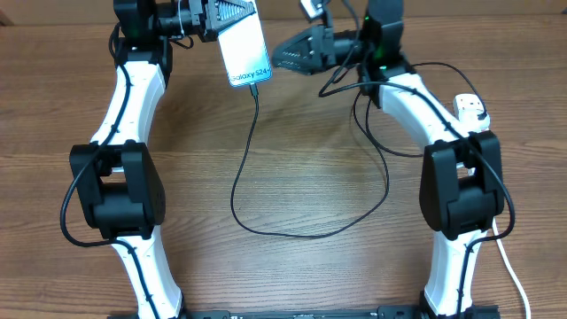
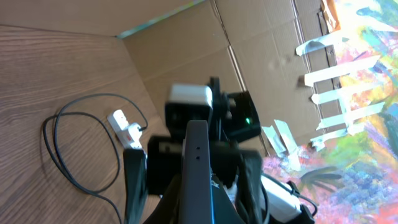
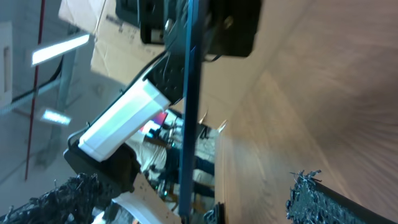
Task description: Plug charger to phone and switch on socket
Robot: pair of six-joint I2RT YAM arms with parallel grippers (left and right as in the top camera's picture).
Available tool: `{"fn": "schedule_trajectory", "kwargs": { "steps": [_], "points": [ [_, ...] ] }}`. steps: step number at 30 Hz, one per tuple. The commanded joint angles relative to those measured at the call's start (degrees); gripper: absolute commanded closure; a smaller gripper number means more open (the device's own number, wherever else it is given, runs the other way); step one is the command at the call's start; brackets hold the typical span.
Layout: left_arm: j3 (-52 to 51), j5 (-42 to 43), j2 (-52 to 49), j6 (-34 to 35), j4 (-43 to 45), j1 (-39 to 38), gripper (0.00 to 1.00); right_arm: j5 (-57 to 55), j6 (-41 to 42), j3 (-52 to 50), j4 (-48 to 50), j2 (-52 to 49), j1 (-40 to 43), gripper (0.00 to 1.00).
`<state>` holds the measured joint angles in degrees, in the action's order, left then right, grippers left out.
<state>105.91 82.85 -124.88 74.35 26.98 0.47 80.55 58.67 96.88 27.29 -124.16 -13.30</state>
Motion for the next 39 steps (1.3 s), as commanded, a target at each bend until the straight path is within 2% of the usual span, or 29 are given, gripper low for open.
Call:
{"fn": "schedule_trajectory", "kwargs": {
  "steps": [1,5,12,18,24,29,33,39],
  "points": [
    [0.8,0.8,0.0,-1.1,0.2,0.0,0.96,-1.6,0.0,1.4,-1.5,0.6,2.5,0.00],
    [0.8,0.7,0.0,-1.1,0.2,0.0,0.96,-3.9,-2.5,1.4,-8.2,0.6,4.6,0.00],
    [0.8,0.7,-0.1,-1.1,0.2,-0.2,0.96,-9.0,-17.4,1.4,-31.1,0.6,6.4,0.00],
    [0.7,0.8,-0.1,-2.9,-0.2,-0.2,0.96,-23.8,-28.2,1.4,-51.5,0.6,6.7,0.00],
    [0.6,0.7,-0.2,-6.1,-2.0,-0.2,0.96,-34.2,-33.5,1.4,-61.6,0.6,6.7,0.00],
    [0.6,0.6,-0.2,-15.7,-13.4,-0.8,0.96,-45.1,-33.5,1.4,-67.6,0.6,6.7,0.00],
    [0.6,-1.1,-0.2,-26.8,-25.8,-2.1,0.96,-47.6,-34.9,1.4,-69.7,0.6,6.7,0.00],
    [0.6,-12.5,-0.2,-41.8,-45.6,-4.7,0.96,-47.5,-36.5,1.4,-70.1,0.6,6.7,0.00]
  ]
}}
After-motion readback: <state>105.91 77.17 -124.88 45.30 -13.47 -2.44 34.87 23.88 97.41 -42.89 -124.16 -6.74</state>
